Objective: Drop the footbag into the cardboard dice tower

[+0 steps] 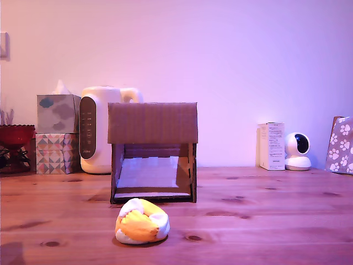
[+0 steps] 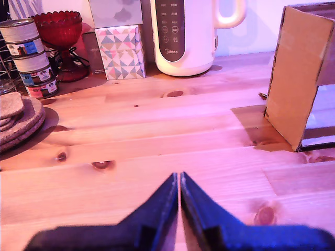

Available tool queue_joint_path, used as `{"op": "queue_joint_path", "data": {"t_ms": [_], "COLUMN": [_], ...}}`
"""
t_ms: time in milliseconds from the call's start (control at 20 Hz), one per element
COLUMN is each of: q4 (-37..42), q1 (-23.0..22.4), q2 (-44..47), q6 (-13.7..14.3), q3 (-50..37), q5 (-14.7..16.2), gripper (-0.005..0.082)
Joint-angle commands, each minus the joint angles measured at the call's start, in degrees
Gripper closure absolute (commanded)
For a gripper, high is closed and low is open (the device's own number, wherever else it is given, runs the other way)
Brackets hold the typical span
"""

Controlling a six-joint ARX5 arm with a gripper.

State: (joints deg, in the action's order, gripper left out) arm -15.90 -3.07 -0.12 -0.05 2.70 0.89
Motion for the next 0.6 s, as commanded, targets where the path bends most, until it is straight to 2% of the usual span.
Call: {"op": "queue_joint_path", "data": {"t_ms": [0, 400, 550], "q4": [0.42, 0.48, 2.64], "q1": [0.07, 0.07, 0.07], "q2": [-0.59, -0.59, -0.59], "q6": [0.04, 0.00, -3.08], "q3": [-1.51, -1.51, -1.51], "q5": [0.31, 0.35, 2.58], "gripper": [0.0793, 0.0793, 0.0793]}}
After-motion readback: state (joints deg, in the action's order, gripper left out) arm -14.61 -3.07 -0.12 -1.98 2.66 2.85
